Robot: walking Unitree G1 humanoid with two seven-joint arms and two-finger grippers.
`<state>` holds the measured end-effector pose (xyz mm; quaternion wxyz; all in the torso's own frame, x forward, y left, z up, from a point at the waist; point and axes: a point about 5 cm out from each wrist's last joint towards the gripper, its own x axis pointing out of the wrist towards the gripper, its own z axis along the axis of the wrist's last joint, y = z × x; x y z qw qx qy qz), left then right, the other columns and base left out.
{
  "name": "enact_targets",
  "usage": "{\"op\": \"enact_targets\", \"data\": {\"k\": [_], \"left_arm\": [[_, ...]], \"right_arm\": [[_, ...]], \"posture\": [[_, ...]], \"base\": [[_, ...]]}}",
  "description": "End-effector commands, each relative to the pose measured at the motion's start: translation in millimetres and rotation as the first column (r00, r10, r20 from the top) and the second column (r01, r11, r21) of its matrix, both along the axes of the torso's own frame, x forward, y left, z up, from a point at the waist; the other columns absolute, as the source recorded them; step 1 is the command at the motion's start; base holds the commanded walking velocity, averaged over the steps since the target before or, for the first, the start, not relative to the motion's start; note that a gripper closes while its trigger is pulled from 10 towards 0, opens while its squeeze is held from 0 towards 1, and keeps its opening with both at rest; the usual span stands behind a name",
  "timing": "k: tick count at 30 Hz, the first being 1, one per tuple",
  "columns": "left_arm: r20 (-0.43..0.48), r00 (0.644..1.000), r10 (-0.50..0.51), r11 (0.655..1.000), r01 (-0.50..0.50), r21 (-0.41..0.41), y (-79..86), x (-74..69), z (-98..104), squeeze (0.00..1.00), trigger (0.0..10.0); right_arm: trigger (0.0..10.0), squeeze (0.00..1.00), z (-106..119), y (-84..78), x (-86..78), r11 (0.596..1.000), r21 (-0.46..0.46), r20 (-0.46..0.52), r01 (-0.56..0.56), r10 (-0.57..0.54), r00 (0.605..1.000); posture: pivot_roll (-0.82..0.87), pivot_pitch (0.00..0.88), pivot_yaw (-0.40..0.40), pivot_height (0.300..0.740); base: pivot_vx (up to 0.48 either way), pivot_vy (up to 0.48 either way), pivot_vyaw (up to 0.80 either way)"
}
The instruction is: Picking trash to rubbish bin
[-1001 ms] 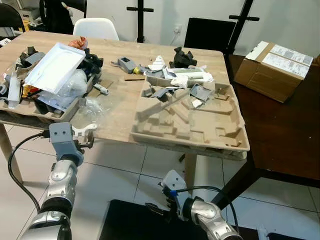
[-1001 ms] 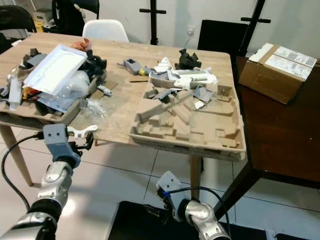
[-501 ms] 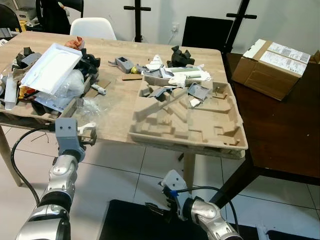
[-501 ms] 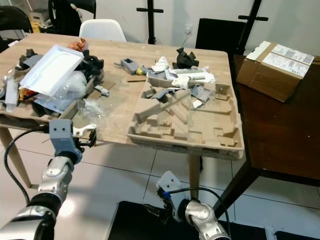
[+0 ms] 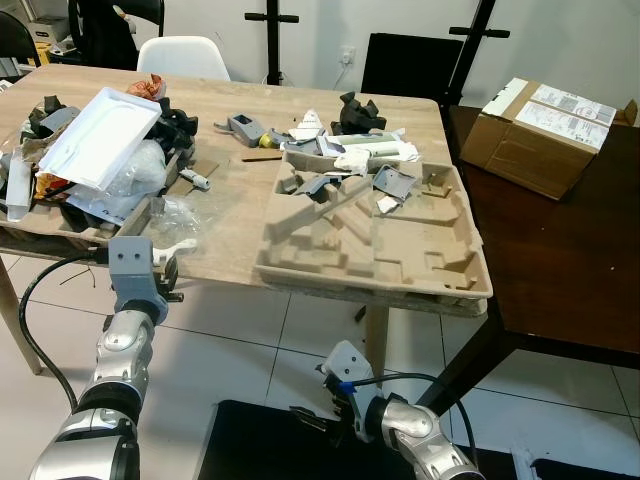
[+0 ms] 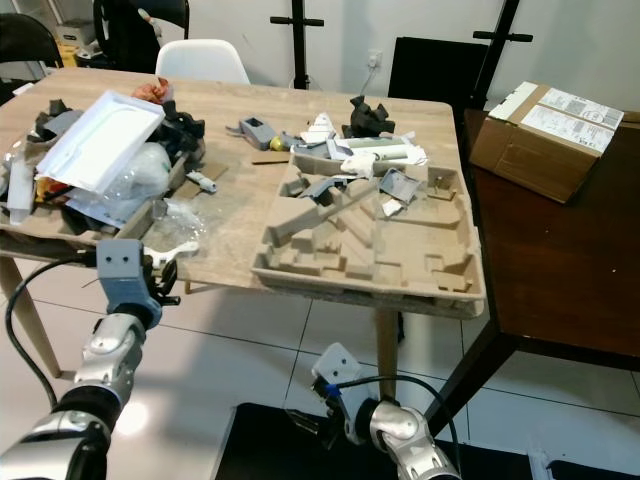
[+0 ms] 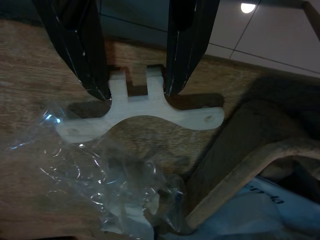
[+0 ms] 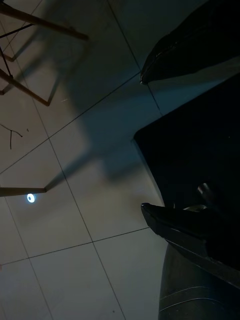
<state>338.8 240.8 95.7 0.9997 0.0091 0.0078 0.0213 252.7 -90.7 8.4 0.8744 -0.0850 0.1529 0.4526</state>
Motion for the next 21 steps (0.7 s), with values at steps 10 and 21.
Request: {"op": "enact_targets", "data": {"k": [10,21], "left_arm": [[-0.007,1.0,0.022,0.995,-0.023,-0.101,10.0,-13.9,-13,0.0,0.0],[0.35,0.887,-0.302,0.827,0.426,-0.368,15.8,-37.3,43,0.0,0.0]], "right_arm": [[10.0,0.0,-4,0.4,-3.9,1.0,-0.009,-0.015,0.0,0.0,1.0],[10.0,0.0,-4,-8.2,-1.0,0.999,-0.015,-0.008,0.029,-0.029,1.0]], "posture": [[-0.01,0.145,0.003,0.74],[0.01,0.126,0.0,0.74]], "base": [[0.0,0.0,0.0],[0.0,0.0,0.0]]}}
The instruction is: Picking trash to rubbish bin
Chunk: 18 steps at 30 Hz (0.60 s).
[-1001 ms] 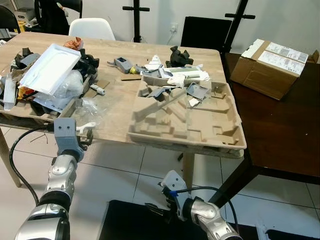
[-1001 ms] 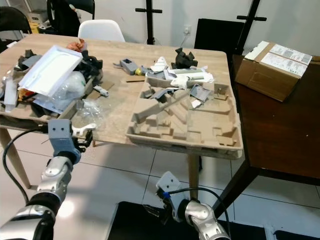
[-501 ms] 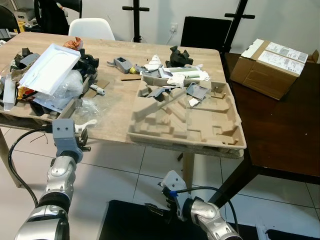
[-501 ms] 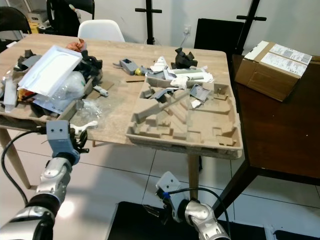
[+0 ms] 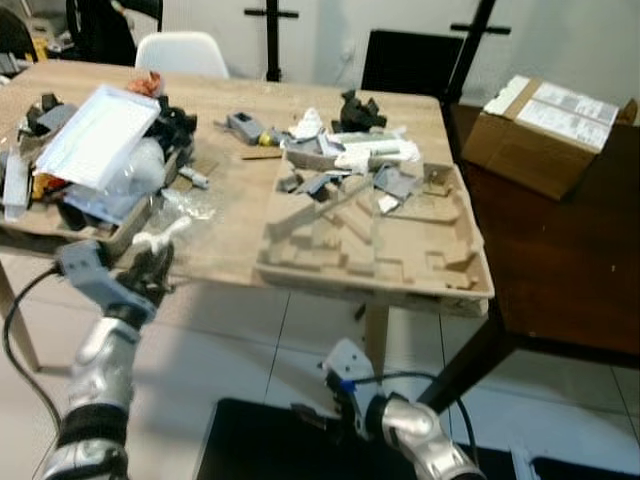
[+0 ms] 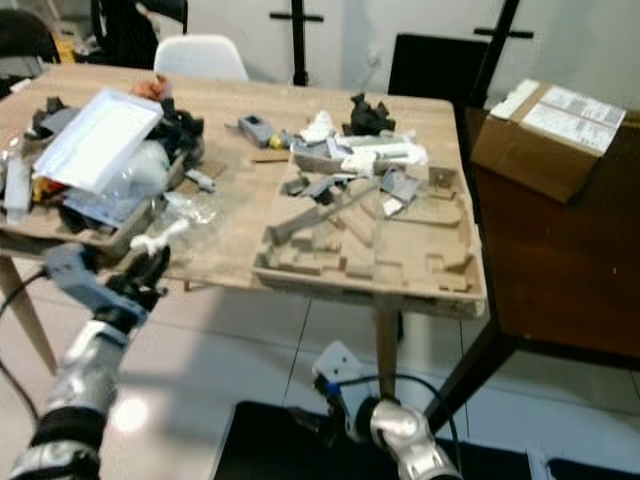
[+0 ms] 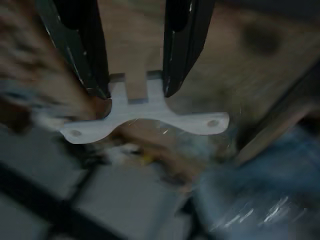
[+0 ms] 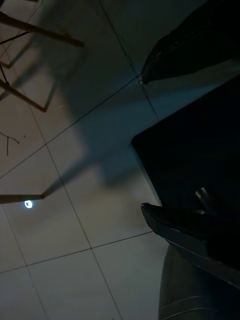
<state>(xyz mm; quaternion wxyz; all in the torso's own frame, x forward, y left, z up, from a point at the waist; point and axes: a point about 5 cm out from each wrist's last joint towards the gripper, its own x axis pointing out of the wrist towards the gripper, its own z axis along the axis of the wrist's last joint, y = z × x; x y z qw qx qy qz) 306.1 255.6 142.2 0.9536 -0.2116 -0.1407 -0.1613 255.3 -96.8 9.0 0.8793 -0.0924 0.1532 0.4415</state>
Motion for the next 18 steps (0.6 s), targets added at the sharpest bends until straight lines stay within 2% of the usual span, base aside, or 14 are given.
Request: {"op": "enact_targets", "data": {"k": [1,6,8,10,11,12,14,15,17,18], "left_arm": [[-0.024,0.999,-0.044,0.999,0.045,0.012,0.3,-6.9,-4,0.0,0.0],[-0.049,0.997,-0.056,0.997,0.059,0.057,-2.0,-12.7,-11,0.0,0.0],[-0.063,0.991,-0.118,0.992,0.121,0.042,-6.0,-17.1,-14,0.0,0.0],[-0.063,0.991,-0.118,0.992,0.121,0.042,-6.0,-17.1,-14,0.0,0.0],[-0.078,0.977,-0.197,0.98,0.199,0.026,-9.5,-22.8,-14,0.0,0.0],[-0.104,0.953,-0.285,0.958,0.288,0.016,-13.3,-29.3,-15,0.0,0.0],[-0.19,0.858,-0.478,0.869,0.493,0.037,-22.8,-47.2,-22,0.0,0.0],[-0.19,0.858,-0.478,0.869,0.493,0.037,-22.8,-47.2,-22,0.0,0.0],[-0.324,0.745,-0.583,0.778,0.627,0.043,-27.5,-63.6,-33,0.0,0.0],[-0.324,0.745,-0.583,0.778,0.627,0.043,-27.5,-63.6,-33,0.0,0.0]], "right_arm": [[10.0,0.0,-4,-2.2,-3.5,1.0,0.001,-0.018,0.007,-0.007,1.0],[10.0,0.0,-4,-1.1,-3.3,1.0,-0.001,-0.017,0.002,-0.002,1.0],[10.0,0.0,-4,-0.2,-3.2,1.0,0.0,-0.016,0.0,0.0,1.0],[10.0,0.0,-4,-0.2,-3.2,1.0,0.0,-0.016,0.0,0.0,1.0],[10.0,0.0,-4,0.0,-3.0,1.0,0.001,-0.016,0.001,-0.001,1.0],[10.0,0.0,-4,0.0,-2.9,1.0,0.001,-0.015,0.001,-0.001,1.0],[10.0,0.0,-4,-0.8,-3.0,1.0,0.001,-0.016,0.001,-0.001,1.0],[10.0,0.0,-4,-0.8,-3.0,1.0,0.001,-0.016,0.001,-0.001,1.0],[10.0,0.0,-4,-1.8,-3.0,1.0,0.0,-0.019,0.0,0.0,1.0],[10.0,0.0,-4,-1.8,-3.0,1.0,0.0,-0.019,0.0,0.0,1.0]], "posture": [[0.01,0.122,-0.001,0.74],[0.01,0.122,-0.002,0.74],[0.01,0.119,-0.002,0.74],[0.01,0.119,-0.002,0.74],[0.01,0.119,-0.002,0.74],[0.01,0.119,-0.002,0.74],[0.01,0.114,0.0,0.74],[0.01,0.114,0.0,0.74],[0.01,0.112,0.001,0.74],[0.01,0.112,0.001,0.74]], "base": [[0.0,0.0,0.0],[0.0,0.0,0.0],[0.0,0.0,0.0],[0.0,0.0,0.0],[0.0,0.0,0.0],[0.0,0.0,0.0],[0.0,0.0,0.0],[0.0,0.0,0.0],[0.0,0.0,0.0],[0.0,0.0,0.0]]}}
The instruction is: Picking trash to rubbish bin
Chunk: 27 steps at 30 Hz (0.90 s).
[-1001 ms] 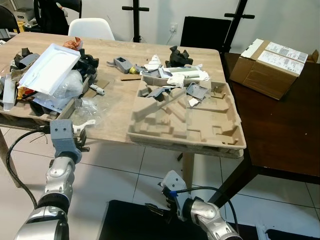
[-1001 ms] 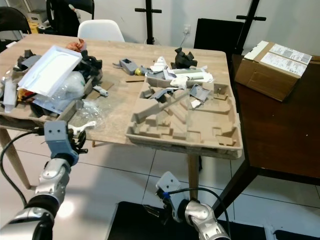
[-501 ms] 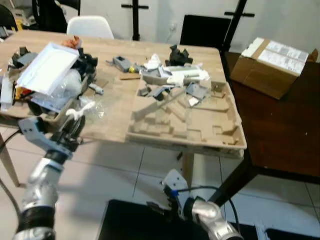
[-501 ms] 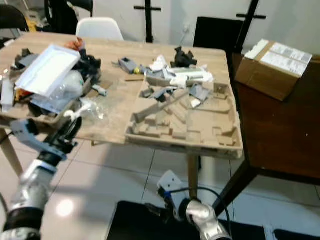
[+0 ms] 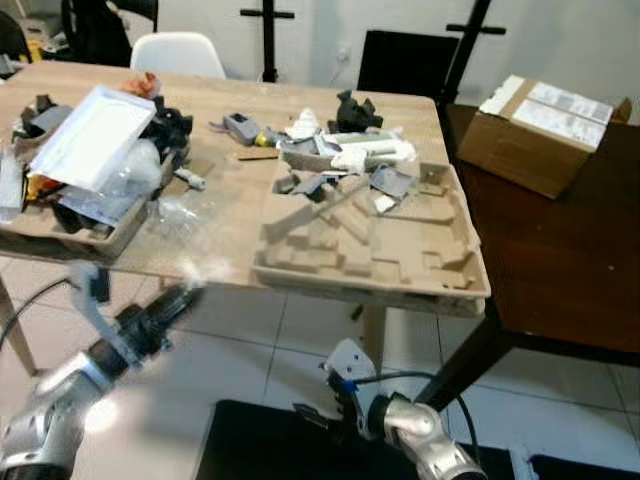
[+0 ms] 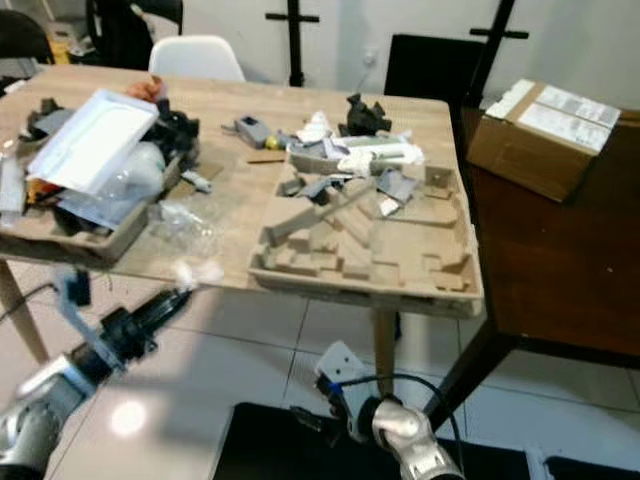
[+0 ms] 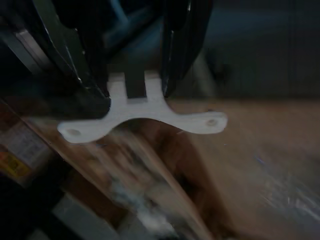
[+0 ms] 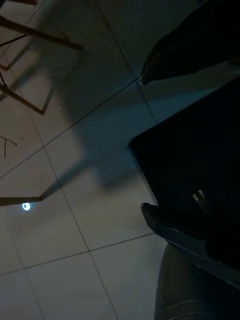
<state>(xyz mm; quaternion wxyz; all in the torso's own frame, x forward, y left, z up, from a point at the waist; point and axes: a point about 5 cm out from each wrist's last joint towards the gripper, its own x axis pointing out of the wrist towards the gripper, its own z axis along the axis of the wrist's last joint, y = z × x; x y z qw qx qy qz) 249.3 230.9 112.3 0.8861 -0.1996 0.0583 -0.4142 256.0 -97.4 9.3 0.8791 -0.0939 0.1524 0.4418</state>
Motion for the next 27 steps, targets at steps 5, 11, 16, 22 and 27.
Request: {"op": "enact_targets", "data": {"k": [5,11,16,22,27], "left_arm": [[-0.311,0.944,-0.107,0.919,0.213,0.332,5.6,-30.2,-50,0.0,0.0],[-0.308,0.936,0.171,0.743,0.082,0.664,24.4,-28.3,-92,0.0,0.0],[-0.315,0.88,0.354,0.675,-0.007,0.738,17.8,-35.6,-123,0.0,0.0],[-0.311,0.833,0.457,0.625,-0.052,0.779,-8.7,-43.8,-155,0.0,0.0],[-0.34,0.808,0.481,0.662,-0.081,0.745,-29.6,-44.1,-164,0.0,0.0]], "right_arm": [[10.0,0.0,-6,-4.0,-4.6,1.0,-0.002,-0.038,-0.003,0.003,0.999],[10.0,0.0,-6,-6.0,-6.5,0.999,0.038,-0.084,-0.017,0.02,0.996],[10.0,0.0,3,-9.9,-9.9,0.976,0.216,-0.198,-0.041,0.085,0.977],[10.0,0.0,-6,-23.8,-33.3,0.956,0.201,-0.367,-0.215,0.277,0.888],[10.0,0.0,-42,-43.4,-29.8,0.973,-0.205,-0.383,-0.107,0.02,0.923]], "posture": [[0.01,0.112,0.001,0.74],[0.01,0.111,0.002,0.74],[0.0,0.114,0.003,0.74],[0.0,0.115,0.005,0.74],[-0.01,0.115,0.007,0.74]], "base": [[0.0,0.0,0.0],[0.0,0.0,0.0],[0.0,0.0,0.0],[0.0,0.0,0.0],[0.0,0.0,0.0]]}}
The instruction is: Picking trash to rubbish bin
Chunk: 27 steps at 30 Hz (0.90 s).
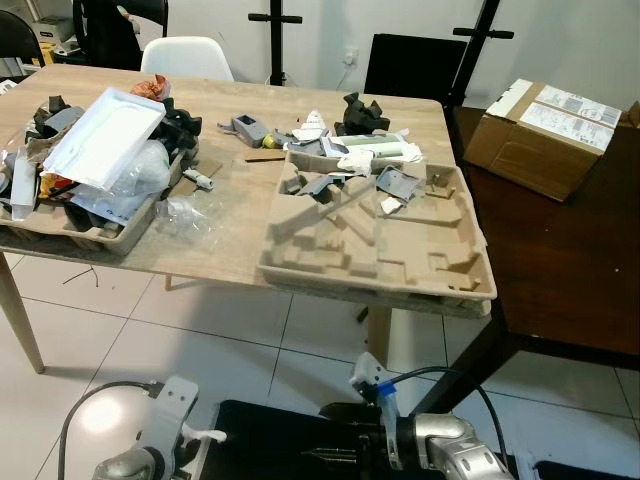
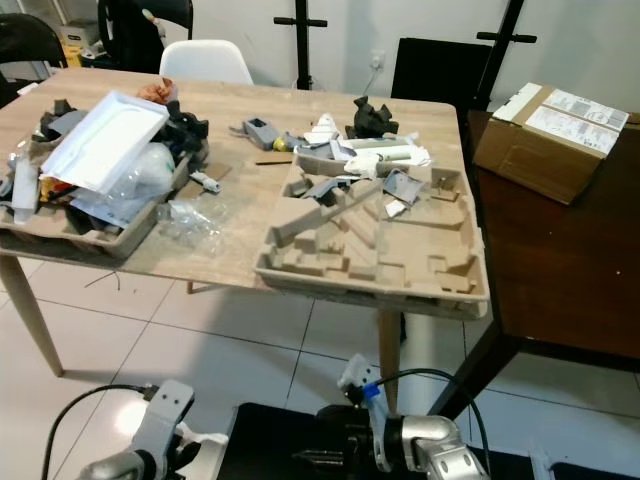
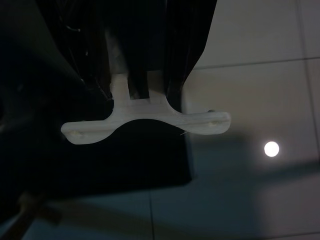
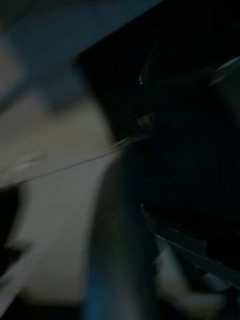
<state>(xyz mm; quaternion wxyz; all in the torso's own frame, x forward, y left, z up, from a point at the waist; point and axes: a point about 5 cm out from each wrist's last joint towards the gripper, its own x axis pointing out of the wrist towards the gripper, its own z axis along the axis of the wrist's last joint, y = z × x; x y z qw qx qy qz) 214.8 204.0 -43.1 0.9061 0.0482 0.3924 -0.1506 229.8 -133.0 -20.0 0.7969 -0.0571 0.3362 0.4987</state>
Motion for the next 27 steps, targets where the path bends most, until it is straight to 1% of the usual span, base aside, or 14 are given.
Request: {"op": "enact_targets", "data": {"k": [1,5,6,7,10,11,14,15,17,18,19,21,23,27], "left_arm": [[-0.043,0.999,0.026,1.0,-0.027,-0.007,-8.8,-10.3,-12,0.0,0.0],[-0.054,0.997,0.05,0.999,-0.05,-0.003,-14.6,-11.7,-17,0.0,0.0],[-0.086,0.991,0.106,0.994,-0.105,0.015,-14.8,-18.4,-25,0.0,0.0],[-0.086,0.991,0.106,0.994,-0.105,0.015,-14.8,-18.4,-25,0.0,0.0],[-0.092,0.986,0.139,0.99,-0.136,0.043,-14.2,-22.5,-29,0.0,0.0],[-0.092,0.986,0.139,0.99,-0.136,0.043,-14.2,-22.5,-29,0.0,0.0],[-0.031,0.982,0.188,0.982,-0.188,-0.004,-19.5,-14.1,-25,0.0,0.0],[-0.031,0.982,0.188,0.982,-0.188,-0.004,-19.5,-14.1,-25,0.0,0.0],[0.011,0.976,0.219,0.974,-0.218,-0.057,-23.9,-8.3,-21,0.0,0.0],[0.011,0.976,0.219,0.974,-0.218,-0.057,-23.9,-8.3,-21,0.0,0.0],[0.005,0.976,0.218,0.974,-0.218,-0.069,-27.0,-8.0,-21,0.0,10.0],[-0.005,0.977,0.213,0.975,-0.213,-0.062,-29.9,-8.5,-23,0.0,10.0],[-0.032,0.971,0.235,0.968,-0.237,-0.087,-31.8,-11.9,-26,0.0,10.0],[-0.005,0.976,0.217,0.974,-0.217,-0.064,-34.4,-11.6,-26,0.0,10.0]], "right_arm": [[10.0,0.0,-21,-14.5,-1.5,0.962,-0.245,0.049,0.117,-0.109,0.993],[10.0,0.0,-27,-22.3,1.0,0.907,-0.342,0.107,0.245,-0.221,0.969],[10.0,0.0,-33,-29.9,-1.8,0.828,-0.368,0.128,0.423,-0.405,0.905],[10.0,0.0,-33,-29.9,-1.8,0.828,-0.368,0.128,0.423,-0.405,0.905],[10.0,0.0,-41,-37.2,-10.4,0.745,-0.395,0.111,0.538,-0.543,0.833],[10.0,0.0,-41,-37.2,-10.4,0.745,-0.395,0.111,0.538,-0.543,0.833],[10.0,0.0,-49,-47.1,-19.2,0.618,-0.384,0.098,0.686,-0.711,0.696],[10.0,0.0,-49,-47.1,-19.2,0.618,-0.384,0.098,0.686,-0.711,0.696],[10.0,0.0,-52,-51.8,-24.0,0.541,-0.376,0.082,0.752,-0.789,0.609],[10.0,0.0,-52,-51.8,-24.0,0.541,-0.376,0.082,0.752,-0.789,0.609],[10.0,0.0,-55,-52.7,-29.3,0.526,-0.381,0.053,0.76,-0.809,0.586],[10.0,0.0,-61,-51.3,-38.9,0.521,-0.409,0.011,0.749,-0.818,0.575],[10.0,0.0,-65,-51.0,-48.1,0.556,-0.449,-0.009,0.699,-0.786,0.618],[10.0,0.0,-68,-60.6,-55.2,0.517,-0.506,0.009,0.69,-0.797,0.604]], "posture": [[-0.01,0.114,0.008,0.74],[-0.01,0.115,0.01,0.74],[0.0,0.115,0.011,0.74],[0.0,0.115,0.011,0.74],[0.0,0.116,0.021,0.74],[0.0,0.116,0.021,0.74],[0.0,0.111,0.025,0.74],[0.0,0.111,0.025,0.74],[0.0,0.101,0.025,0.74],[0.0,0.101,0.025,0.74],[0.0,0.088,0.016,0.74],[-0.01,0.1,0.019,0.74],[-0.02,0.098,0.037,0.74],[-0.02,0.097,0.02,0.74]], "base": [[0.0,0.0,0.0],[0.0,0.0,0.0],[0.0,0.0,0.0],[0.0,0.0,0.0],[0.0,0.0,0.0],[0.0,0.0,0.0],[0.0,0.0,0.0],[0.0,0.0,0.0],[0.0,0.0,0.0],[0.0,0.0,0.0],[0.0,0.0,0.0],[0.0,0.0,0.0],[0.0,0.0,0.0],[0.0,0.0,0.0]]}}
